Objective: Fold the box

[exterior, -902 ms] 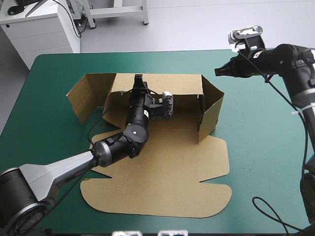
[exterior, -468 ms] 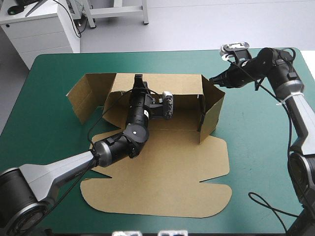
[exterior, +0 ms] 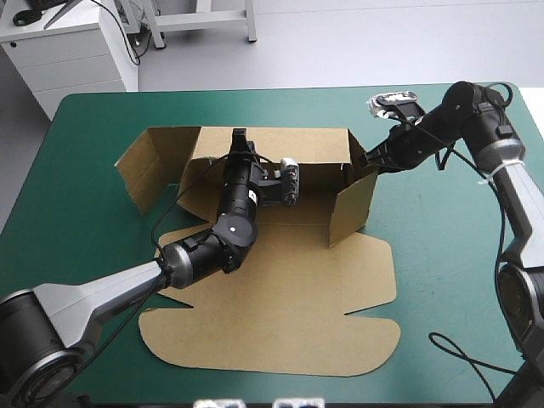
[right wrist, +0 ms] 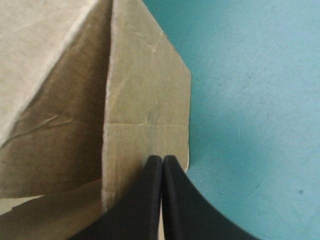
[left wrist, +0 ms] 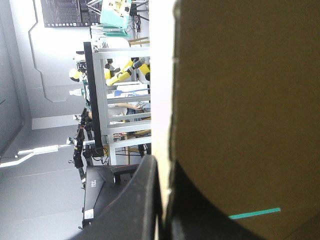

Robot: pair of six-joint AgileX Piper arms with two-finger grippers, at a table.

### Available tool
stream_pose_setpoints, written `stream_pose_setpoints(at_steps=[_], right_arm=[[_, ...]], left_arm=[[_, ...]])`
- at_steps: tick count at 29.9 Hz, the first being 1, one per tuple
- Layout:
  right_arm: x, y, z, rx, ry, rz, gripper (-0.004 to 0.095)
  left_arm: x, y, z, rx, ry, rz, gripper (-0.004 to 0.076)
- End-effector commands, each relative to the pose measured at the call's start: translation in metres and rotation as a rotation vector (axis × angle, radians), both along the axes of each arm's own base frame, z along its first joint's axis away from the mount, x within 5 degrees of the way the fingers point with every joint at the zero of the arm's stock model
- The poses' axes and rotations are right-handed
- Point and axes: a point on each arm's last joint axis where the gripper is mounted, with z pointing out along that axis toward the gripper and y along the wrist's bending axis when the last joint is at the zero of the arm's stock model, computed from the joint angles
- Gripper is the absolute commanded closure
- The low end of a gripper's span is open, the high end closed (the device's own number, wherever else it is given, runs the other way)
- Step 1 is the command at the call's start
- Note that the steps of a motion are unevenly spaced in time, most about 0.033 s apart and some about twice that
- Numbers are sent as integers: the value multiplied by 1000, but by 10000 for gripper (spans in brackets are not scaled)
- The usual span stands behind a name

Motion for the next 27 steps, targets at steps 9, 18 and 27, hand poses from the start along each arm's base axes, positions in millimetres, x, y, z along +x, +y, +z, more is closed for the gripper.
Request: stream_pose_setpoints(at_steps=[9,18,27], right_arm=[[-49,-5,13,78,-264,-23,920],[-57,-5,-21,80,-291,-5,922],[-65,4,-19,114,-313,184,846]], left_arm=[[-5,-1,30,4,-120,-64,731],[-5,-2,30,4,-118,-67,731],[-5,-2,30,4,-118,-67,731]])
